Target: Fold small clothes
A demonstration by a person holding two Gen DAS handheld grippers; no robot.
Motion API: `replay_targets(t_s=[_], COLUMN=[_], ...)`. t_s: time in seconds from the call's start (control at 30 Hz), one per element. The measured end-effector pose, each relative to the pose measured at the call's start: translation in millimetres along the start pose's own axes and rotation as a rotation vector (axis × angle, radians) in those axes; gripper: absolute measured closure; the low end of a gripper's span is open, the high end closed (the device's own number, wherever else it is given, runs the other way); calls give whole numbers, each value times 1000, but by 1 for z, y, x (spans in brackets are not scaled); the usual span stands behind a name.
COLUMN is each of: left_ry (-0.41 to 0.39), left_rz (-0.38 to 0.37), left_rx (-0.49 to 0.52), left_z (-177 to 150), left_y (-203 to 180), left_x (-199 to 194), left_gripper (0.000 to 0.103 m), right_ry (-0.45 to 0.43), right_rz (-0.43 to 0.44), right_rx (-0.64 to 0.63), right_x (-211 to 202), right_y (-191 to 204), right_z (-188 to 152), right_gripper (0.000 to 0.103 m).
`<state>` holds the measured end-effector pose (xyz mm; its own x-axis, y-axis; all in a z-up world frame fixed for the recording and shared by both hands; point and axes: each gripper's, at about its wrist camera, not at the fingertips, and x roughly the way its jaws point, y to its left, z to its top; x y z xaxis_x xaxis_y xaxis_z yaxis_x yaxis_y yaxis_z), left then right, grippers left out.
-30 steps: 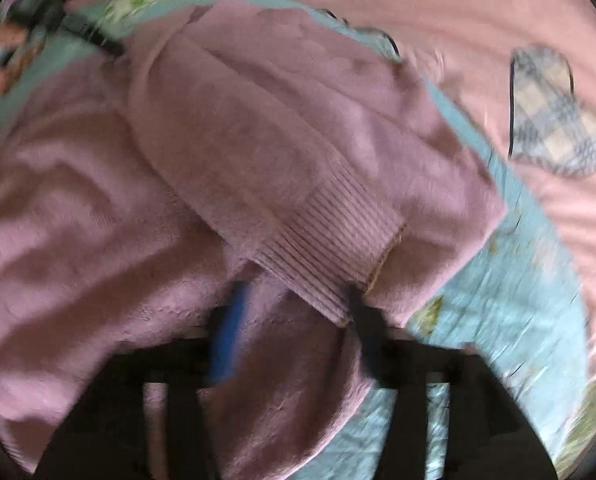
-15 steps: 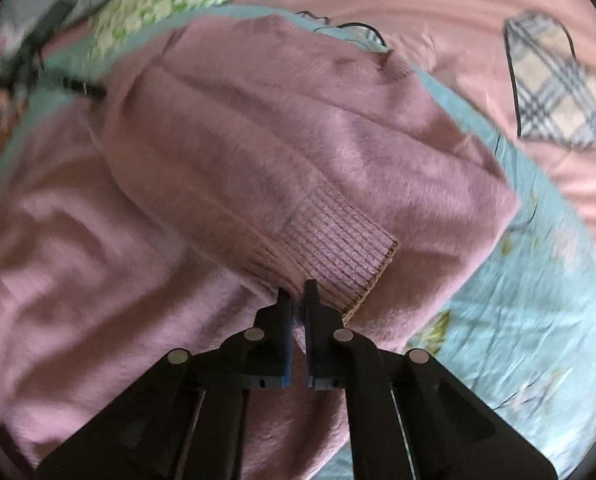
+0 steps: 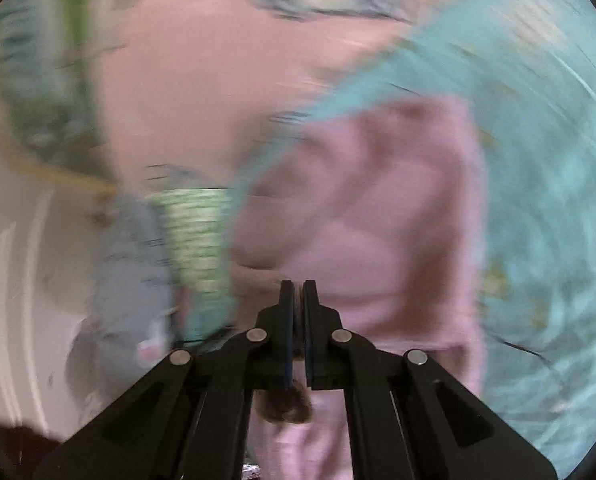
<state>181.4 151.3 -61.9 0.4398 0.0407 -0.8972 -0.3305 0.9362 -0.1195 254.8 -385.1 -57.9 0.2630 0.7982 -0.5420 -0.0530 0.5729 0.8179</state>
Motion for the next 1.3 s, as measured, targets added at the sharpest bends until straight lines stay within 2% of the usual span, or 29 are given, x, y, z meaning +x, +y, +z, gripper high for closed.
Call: replay_targets(t_s=[0.17,0.23,0.37,0.43,0.5,0.57,0.6,0.7,0.73,0.77,0.8,0.83,0.93,1.0,1.1,1.13,1.17,1.2,1.23,1.27,1.3], left_ry=[7,25,56,56,39,5,-17,-26,-17,-6,14,39,72,83,110,105,92,66,62,49,-1], left_rz=[18,12,-51,-133,-244,-298,-317,-314,-328,-338,-343,-357,-385,-398,-390,-387,-386,-392,-409,-403,-385], left_rx=[-11,-27,-6,-1,-11,-23,-37,-83,-101,-118,-140,-160,-200,-197,-191,-184,-174,-156,-145,-143,-129], left_z=[-6,-11,-21,-22,-19,-13,-5,24,38,50,64,75,100,115,123,124,125,125,125,125,125], left_y=[8,14,21,28,36,45,52,68,72,76,81,83,84,80,70,66,63,60,57,54,51], left_x=[-3,0,-4,-14,-32,-47,-54,-48,-38,-27,-13,1,30,44,63,66,67,66,65,61,50], left_gripper=[70,70,72,70,59,49,42,33,31,31,31,31,31,31,33,33,39,73,96,95,96], right_ry=[61,66,64,57,56,31,10,-51,-55,-37,-21,-15,-29,-8,42,62,72,88,108,117,102], right_rz=[-212,-258,-351,-392,-443,-494,-498,-471,-434,-404,-407,-423,-453,-428,-462,-452,-440,-430,-429,-421,-408], right_rx=[-35,-41,-101,-140,-156,-176,-187,-230,-237,-249,-267,-291,-344,-361,-412,-423,-425,-420,-405,-392,-389], right_x=[36,42,54,61,70,71,66,59,59,65,74,83,95,106,121,126,126,129,132,131,127], right_y=[-17,-19,-12,-3,8,16,19,39,41,46,51,54,54,52,48,46,44,42,37,34,33], right_z=[-6,-10,-11,-12,-4,-4,-5,-13,-15,-17,-19,-21,-20,-16,-14,-14,-14,-14,-14,-14,-14], right_gripper=[99,99,99,98,98,97,97,95,87,65,52,32,32,32,32,38,62,78,98,98,98])
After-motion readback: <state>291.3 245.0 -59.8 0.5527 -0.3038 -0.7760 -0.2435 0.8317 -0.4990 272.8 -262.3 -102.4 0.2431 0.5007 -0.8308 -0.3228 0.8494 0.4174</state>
